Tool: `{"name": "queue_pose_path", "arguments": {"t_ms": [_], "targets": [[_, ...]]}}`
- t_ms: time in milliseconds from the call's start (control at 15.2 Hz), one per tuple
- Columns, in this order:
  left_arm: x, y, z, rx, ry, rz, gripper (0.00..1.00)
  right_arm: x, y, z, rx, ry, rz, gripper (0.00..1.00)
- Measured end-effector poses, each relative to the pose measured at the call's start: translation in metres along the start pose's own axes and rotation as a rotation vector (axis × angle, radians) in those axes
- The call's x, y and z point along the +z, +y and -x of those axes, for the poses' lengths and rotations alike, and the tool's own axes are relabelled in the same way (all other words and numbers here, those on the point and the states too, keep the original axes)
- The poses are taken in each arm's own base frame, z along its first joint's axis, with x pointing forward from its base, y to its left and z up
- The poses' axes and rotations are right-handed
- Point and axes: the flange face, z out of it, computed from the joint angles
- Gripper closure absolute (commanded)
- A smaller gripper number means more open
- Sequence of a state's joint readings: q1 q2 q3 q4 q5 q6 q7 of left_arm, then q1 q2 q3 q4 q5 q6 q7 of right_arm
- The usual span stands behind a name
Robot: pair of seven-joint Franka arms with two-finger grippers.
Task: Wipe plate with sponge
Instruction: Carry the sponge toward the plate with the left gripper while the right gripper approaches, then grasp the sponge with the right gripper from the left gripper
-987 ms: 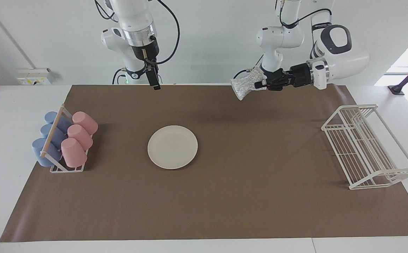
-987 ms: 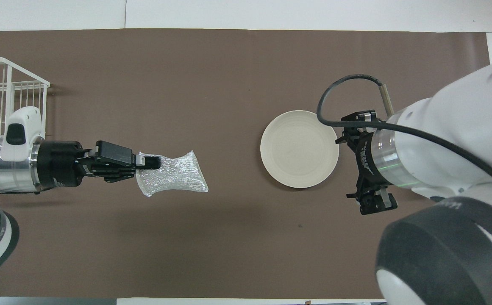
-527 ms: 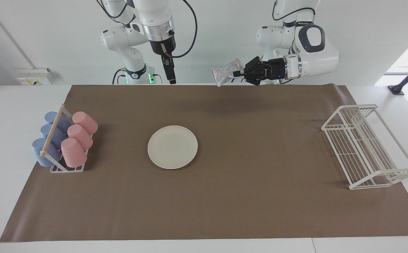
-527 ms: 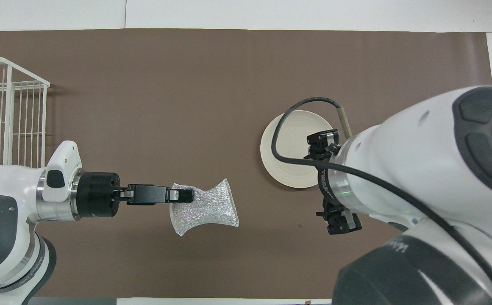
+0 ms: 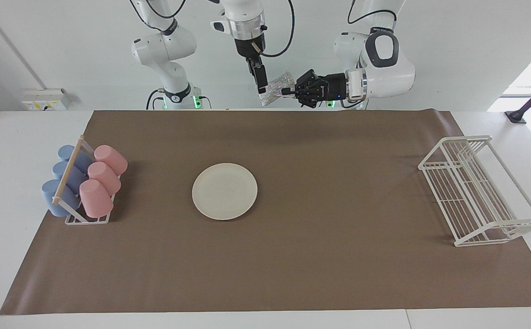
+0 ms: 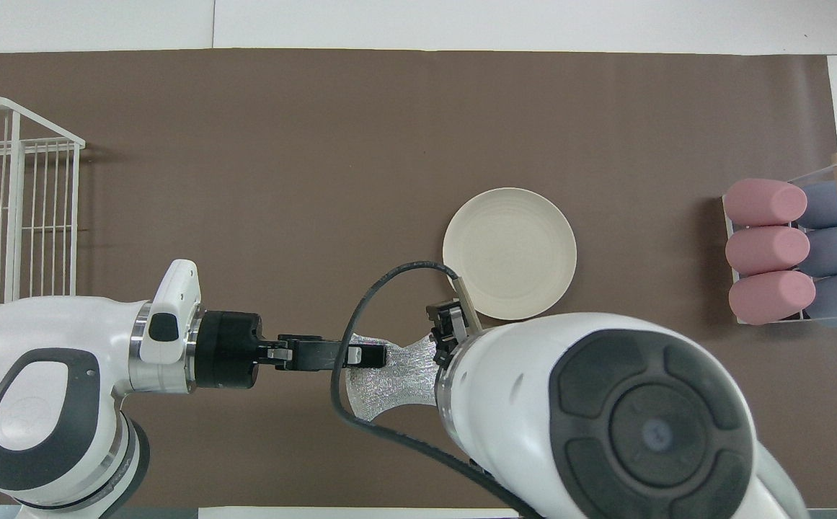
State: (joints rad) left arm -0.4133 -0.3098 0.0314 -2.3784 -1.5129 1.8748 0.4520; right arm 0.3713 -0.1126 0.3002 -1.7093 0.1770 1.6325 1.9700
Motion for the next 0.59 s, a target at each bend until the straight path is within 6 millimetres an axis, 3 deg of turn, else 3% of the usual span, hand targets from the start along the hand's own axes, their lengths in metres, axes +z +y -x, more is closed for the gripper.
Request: {"name": "queue_pose_path", "arguments": {"t_ms": [263, 592], "targets": [[0.005, -0.001, 0.003, -0.003, -0.009, 0.007, 1.00, 0.023, 0.018, 0.018, -0.004, -0.065, -0.006, 0.00], [0.007, -0.002, 0.004, -0.004, -0.014, 0.008, 1.00, 0.027, 0.022, 0.015, 0.018, -0.094, -0.030, 0.00]]}}
